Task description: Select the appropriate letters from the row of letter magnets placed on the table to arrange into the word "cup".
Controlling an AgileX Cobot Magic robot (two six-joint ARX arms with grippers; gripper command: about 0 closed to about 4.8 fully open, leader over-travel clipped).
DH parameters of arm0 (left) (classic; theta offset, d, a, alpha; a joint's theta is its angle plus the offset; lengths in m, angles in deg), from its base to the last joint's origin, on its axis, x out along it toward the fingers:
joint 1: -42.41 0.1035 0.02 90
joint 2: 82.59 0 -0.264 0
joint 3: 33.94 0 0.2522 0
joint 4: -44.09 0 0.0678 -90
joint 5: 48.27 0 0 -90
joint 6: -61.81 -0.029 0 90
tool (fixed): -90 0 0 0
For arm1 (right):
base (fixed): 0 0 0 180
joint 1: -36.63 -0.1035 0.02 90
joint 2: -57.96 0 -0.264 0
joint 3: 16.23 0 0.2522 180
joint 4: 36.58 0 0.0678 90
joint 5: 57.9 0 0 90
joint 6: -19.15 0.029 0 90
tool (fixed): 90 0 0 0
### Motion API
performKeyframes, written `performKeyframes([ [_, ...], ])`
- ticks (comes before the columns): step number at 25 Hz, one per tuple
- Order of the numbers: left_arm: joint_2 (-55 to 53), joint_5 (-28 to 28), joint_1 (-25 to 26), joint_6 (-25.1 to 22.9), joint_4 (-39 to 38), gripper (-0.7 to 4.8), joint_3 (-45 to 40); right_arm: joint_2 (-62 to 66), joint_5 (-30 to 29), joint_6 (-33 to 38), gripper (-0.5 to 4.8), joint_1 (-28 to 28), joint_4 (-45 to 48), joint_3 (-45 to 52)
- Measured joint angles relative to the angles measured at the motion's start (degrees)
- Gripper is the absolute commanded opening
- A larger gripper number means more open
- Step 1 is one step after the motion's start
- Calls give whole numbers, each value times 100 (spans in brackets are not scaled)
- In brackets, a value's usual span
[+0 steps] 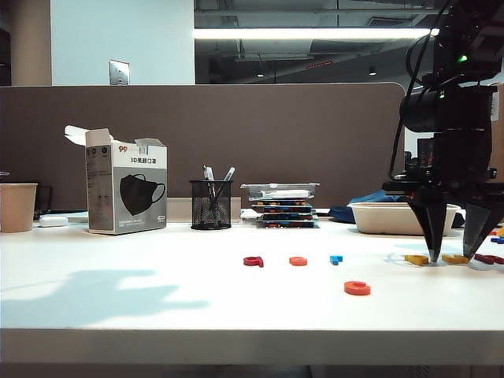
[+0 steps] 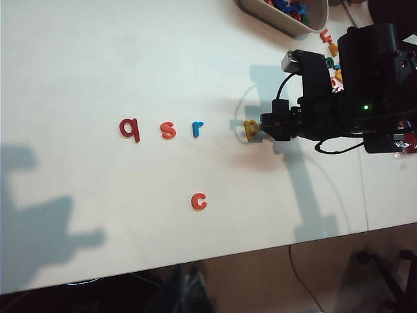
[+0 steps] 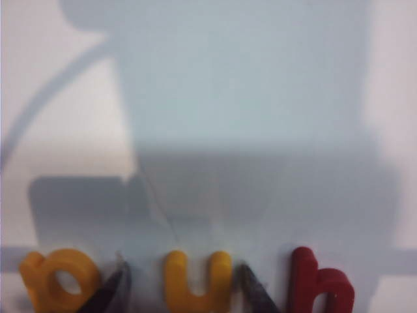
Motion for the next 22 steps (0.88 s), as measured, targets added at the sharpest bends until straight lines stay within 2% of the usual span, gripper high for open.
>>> performKeyframes([
  [22,0,0,0,0,0,-5,0,7,0,2,210,0,-70,-13],
])
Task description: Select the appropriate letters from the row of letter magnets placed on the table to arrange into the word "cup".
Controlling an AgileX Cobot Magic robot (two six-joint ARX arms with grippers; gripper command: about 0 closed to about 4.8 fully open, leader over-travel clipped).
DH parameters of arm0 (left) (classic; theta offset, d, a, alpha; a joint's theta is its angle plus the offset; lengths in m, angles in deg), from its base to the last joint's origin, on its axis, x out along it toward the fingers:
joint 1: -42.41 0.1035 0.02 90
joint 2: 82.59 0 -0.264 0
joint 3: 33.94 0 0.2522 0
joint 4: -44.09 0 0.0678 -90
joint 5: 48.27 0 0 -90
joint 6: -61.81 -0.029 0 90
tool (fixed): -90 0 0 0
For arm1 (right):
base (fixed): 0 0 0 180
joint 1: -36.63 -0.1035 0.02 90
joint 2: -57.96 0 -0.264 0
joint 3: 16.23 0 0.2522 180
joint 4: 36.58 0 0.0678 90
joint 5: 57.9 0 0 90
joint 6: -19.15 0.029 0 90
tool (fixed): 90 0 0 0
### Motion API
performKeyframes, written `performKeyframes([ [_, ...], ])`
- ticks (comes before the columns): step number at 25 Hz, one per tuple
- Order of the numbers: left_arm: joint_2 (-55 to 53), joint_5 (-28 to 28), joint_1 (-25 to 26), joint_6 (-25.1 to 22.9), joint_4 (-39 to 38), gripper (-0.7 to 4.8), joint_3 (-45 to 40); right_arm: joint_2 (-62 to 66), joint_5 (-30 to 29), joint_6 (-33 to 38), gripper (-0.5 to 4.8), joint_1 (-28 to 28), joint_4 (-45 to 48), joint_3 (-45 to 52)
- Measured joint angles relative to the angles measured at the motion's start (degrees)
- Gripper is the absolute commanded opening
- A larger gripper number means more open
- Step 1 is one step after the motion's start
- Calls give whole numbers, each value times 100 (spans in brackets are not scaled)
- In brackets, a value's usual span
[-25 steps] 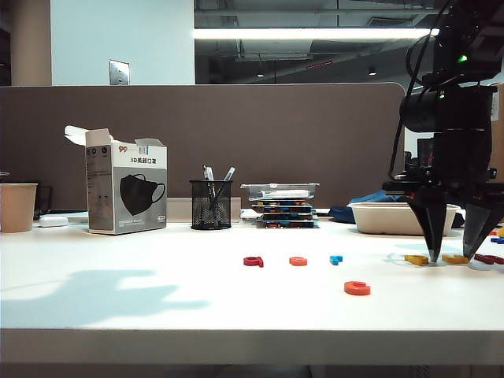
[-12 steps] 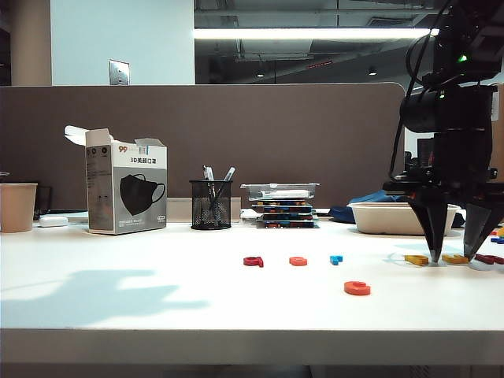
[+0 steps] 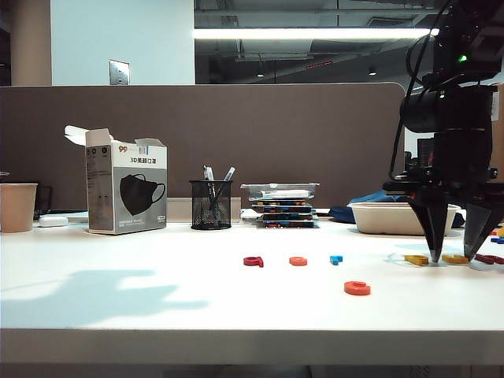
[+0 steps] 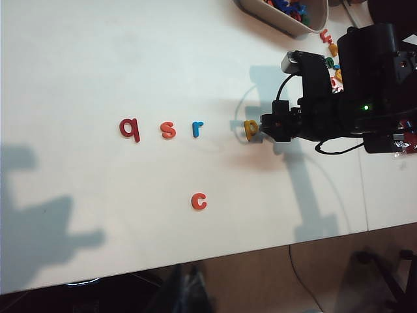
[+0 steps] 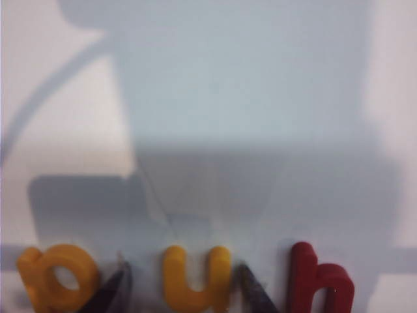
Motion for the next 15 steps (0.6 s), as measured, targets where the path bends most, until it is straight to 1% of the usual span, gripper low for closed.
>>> performKeyframes([
  [12,0,0,0,0,0,-5,0,0,-9,-2,195,26,-33,0],
  [13,0,0,0,0,0,-5,0,0,-9,-2,151,35,-33,0],
  [14,0,0,0,0,0,-5,0,0,-15,0,138,52,-35,0],
  [15,0,0,0,0,0,-5,0,0,-13,-2,138,61,-48,0],
])
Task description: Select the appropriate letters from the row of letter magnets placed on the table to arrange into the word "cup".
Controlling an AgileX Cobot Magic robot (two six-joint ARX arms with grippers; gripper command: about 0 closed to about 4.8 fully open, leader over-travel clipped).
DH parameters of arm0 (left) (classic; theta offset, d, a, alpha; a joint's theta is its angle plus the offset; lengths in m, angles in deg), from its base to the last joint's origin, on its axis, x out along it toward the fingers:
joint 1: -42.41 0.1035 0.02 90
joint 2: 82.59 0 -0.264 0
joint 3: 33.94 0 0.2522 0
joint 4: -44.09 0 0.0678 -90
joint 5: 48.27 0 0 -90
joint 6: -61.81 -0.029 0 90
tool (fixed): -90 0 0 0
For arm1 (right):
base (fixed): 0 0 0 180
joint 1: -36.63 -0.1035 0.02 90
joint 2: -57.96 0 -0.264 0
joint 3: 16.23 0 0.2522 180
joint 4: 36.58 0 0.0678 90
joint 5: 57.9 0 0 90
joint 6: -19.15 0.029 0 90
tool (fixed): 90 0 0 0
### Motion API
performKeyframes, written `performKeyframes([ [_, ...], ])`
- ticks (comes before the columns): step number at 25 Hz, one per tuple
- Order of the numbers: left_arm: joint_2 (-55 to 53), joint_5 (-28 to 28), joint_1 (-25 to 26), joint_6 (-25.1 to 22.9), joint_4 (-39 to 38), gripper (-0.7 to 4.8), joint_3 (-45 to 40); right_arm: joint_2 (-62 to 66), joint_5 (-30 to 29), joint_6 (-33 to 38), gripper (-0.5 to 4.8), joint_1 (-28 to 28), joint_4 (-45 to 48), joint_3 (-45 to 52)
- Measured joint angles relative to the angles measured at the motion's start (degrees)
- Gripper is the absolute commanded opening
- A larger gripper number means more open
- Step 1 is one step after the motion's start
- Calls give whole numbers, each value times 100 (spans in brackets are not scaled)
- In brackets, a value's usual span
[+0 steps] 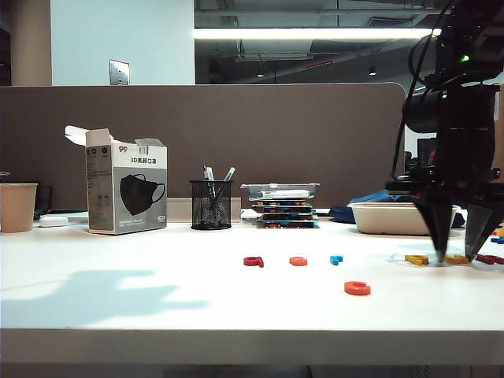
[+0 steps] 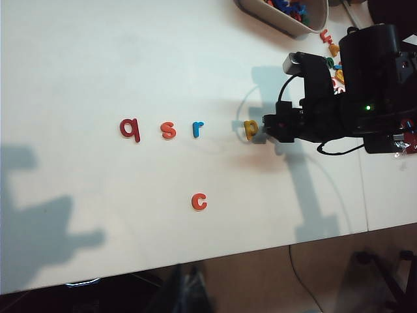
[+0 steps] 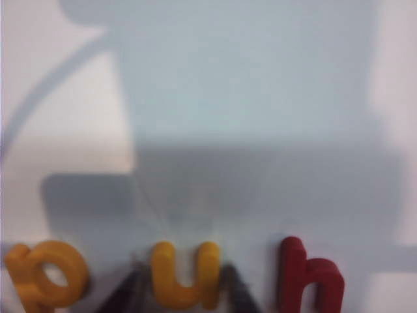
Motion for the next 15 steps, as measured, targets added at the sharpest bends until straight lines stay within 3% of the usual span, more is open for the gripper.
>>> performKeyframes([
  [15,0,0,0,0,0,-5,0,0,2,-2,137,59,-31,-2],
])
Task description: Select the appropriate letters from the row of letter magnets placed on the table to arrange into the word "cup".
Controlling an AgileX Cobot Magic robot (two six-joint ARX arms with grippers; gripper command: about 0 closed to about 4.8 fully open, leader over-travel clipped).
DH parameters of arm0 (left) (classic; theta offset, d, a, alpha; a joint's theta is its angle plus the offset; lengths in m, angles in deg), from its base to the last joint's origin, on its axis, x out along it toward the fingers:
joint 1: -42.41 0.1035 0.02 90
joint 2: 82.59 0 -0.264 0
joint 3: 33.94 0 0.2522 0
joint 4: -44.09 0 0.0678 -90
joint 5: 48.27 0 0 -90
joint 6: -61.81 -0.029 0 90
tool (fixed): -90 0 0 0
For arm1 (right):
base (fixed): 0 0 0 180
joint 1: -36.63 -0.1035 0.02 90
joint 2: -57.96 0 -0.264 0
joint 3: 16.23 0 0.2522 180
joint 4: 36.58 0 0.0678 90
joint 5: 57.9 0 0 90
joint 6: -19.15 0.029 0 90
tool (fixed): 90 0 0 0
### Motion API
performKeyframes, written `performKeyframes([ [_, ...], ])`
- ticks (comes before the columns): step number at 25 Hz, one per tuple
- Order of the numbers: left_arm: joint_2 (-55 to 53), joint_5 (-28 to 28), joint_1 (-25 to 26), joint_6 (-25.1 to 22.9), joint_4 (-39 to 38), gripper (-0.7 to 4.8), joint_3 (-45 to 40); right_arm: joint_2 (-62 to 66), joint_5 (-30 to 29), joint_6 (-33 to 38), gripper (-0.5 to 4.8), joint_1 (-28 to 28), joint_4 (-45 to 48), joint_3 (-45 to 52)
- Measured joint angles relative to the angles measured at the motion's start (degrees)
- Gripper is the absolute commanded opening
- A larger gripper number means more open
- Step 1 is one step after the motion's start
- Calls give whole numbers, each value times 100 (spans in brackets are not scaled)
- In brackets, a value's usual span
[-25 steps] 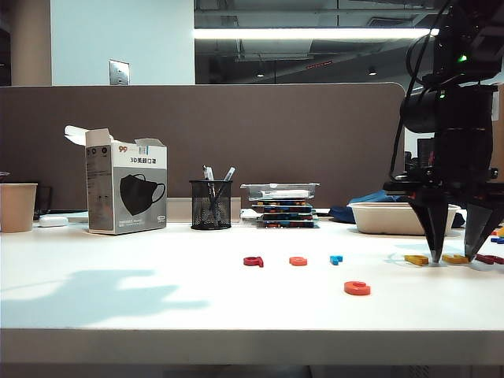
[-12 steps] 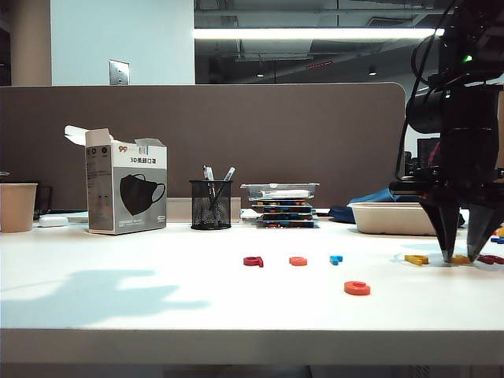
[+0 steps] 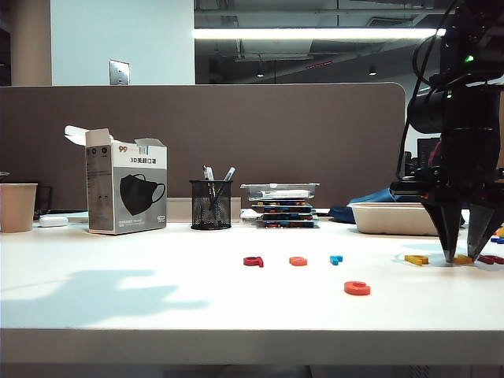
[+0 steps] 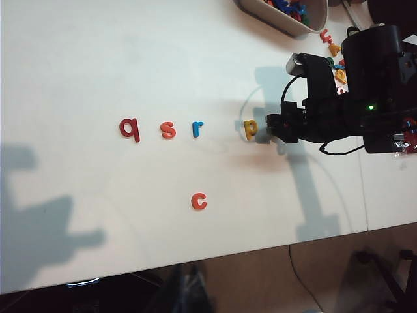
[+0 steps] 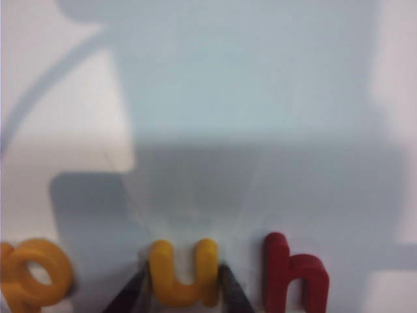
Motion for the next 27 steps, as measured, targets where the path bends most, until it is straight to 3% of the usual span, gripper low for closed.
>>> performKeyframes([
  [4,0,0,0,0,0,-5,0,0,-2,0,112,0,0,0],
  [27,0,0,0,0,0,-5,0,0,-2,0,112,-2,-81,-13],
])
